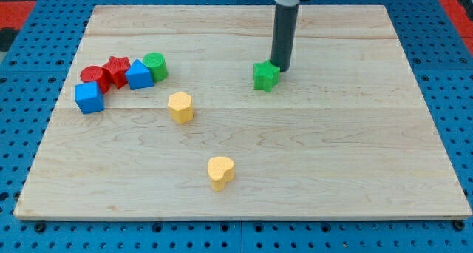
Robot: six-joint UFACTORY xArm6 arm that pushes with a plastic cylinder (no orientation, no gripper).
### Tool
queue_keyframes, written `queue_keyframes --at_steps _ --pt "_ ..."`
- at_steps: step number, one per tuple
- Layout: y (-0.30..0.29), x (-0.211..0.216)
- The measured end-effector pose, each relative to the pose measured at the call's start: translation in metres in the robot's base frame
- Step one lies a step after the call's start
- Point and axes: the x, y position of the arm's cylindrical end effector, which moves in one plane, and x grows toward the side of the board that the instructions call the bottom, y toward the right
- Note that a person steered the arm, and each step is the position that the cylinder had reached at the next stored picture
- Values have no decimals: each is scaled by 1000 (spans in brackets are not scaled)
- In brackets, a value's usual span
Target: Drag the green star towards the center right
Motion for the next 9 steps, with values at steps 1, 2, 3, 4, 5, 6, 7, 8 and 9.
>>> queue_keyframes --at_steps 1,2,3,4,5,6,7,8,9 --pt "-32 -49" --pt "-69 -38" --pt "-55 -19" --pt "-74 -12" --pt "-70 4" --pt "-44 20" --pt "12 20" --pt "69 24" --pt "49 15"
